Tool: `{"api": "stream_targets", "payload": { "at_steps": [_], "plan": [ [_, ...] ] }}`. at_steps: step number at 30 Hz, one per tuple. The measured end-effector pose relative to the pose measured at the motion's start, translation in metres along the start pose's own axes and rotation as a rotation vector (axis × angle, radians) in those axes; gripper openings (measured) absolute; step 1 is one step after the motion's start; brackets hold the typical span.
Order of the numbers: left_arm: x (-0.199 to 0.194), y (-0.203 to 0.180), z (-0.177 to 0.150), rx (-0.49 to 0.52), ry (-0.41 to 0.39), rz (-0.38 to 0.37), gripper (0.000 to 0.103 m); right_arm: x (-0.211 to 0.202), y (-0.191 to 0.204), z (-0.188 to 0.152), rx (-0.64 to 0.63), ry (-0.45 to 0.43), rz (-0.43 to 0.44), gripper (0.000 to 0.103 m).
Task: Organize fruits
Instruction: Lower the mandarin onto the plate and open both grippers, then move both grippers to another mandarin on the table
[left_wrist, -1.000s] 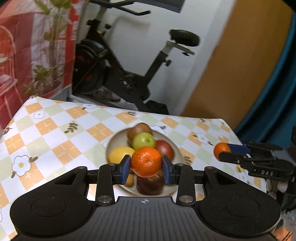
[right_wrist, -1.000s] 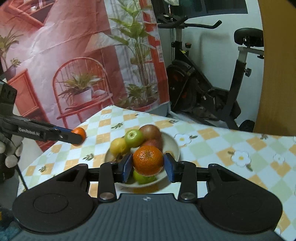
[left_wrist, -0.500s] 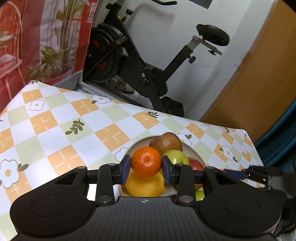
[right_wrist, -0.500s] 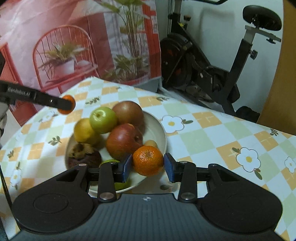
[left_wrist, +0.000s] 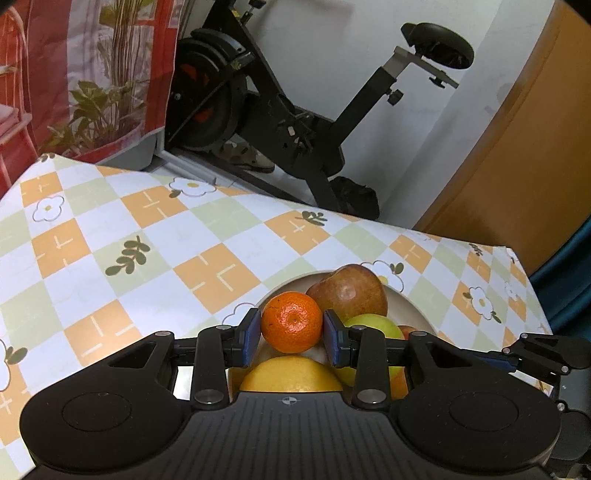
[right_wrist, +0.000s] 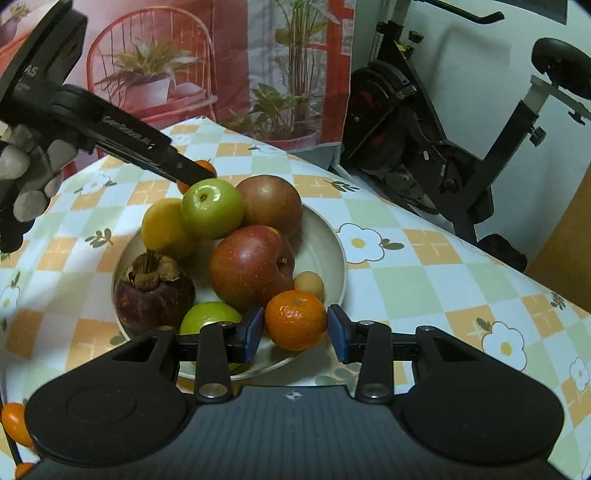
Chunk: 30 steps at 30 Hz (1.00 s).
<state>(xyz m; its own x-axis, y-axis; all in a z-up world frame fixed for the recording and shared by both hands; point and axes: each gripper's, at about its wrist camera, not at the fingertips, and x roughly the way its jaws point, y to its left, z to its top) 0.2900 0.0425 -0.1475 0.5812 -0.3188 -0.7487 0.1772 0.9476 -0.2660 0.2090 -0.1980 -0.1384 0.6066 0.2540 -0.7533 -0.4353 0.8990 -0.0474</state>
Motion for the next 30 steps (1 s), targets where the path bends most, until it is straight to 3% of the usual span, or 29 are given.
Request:
{"api": "stream_targets", "payload": {
  "at_steps": [7, 12, 17, 30],
  "plan": [
    [0.001, 0.001, -0.001, 0.000, 0.019, 0.007, 0.040, 0.007, 0.001, 0.000, -0.016, 0.012, -0.001, 0.042],
    [-0.008, 0.002, -0.001, -0.005, 0.002, 0.024, 0.050, 0.002, 0.003, 0.000, -0.005, 0.008, -0.011, 0.047],
    [-0.030, -0.001, -0.009, 0.009, -0.017, 0.007, 0.050, -0.017, 0.000, -0.001, 0.047, -0.033, 0.000, 0.057],
    [-0.105, -0.017, -0.053, 0.084, -0.037, -0.050, 0.050, -0.085, 0.019, -0.013, 0.202, -0.121, 0.104, 0.058]
  ]
}}
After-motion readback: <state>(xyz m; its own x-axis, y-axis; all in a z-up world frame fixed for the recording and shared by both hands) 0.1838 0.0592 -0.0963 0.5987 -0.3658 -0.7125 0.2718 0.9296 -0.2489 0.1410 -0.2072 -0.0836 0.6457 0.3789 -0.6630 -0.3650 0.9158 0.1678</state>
